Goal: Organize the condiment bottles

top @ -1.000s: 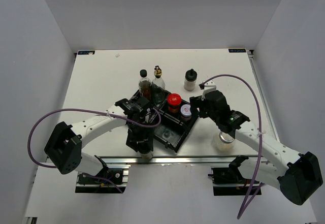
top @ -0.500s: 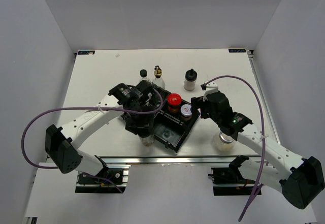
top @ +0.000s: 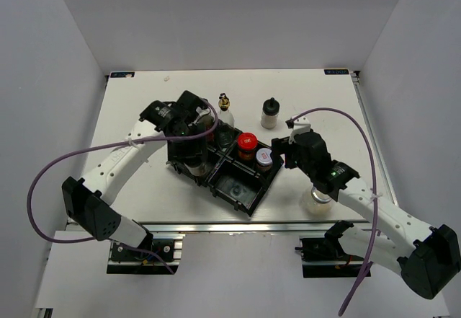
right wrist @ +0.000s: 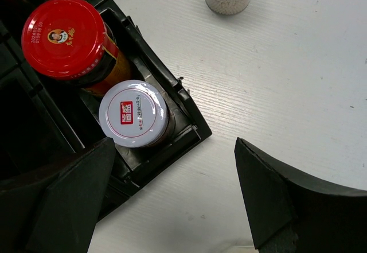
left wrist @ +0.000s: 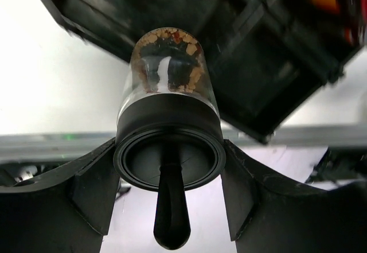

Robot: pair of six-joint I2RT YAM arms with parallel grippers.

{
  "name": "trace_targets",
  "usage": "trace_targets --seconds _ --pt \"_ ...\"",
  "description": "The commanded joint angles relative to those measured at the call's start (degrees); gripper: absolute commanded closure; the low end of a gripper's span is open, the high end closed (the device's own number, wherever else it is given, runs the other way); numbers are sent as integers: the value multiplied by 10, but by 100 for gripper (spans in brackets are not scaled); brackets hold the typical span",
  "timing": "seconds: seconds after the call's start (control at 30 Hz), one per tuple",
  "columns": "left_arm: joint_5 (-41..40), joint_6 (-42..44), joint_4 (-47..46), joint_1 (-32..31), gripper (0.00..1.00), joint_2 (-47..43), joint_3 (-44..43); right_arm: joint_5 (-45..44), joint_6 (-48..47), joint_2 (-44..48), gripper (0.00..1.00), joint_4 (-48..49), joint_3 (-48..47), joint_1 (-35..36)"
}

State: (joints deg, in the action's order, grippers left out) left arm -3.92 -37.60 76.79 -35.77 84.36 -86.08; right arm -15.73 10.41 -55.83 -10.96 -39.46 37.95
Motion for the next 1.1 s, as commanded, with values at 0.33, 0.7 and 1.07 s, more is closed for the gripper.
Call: trace_targets --seconds 0.33,0.7,1.07 --pt "65 70 -112 71 86 63 13 -30 -6 13 11 30 11 1" --pt "96 85 -164 71 57 88 75 -71 3 -1 11 24 11 -9" --pt "85 94 -170 71 11 101 76 -79 7 -4 11 20 8 -14"
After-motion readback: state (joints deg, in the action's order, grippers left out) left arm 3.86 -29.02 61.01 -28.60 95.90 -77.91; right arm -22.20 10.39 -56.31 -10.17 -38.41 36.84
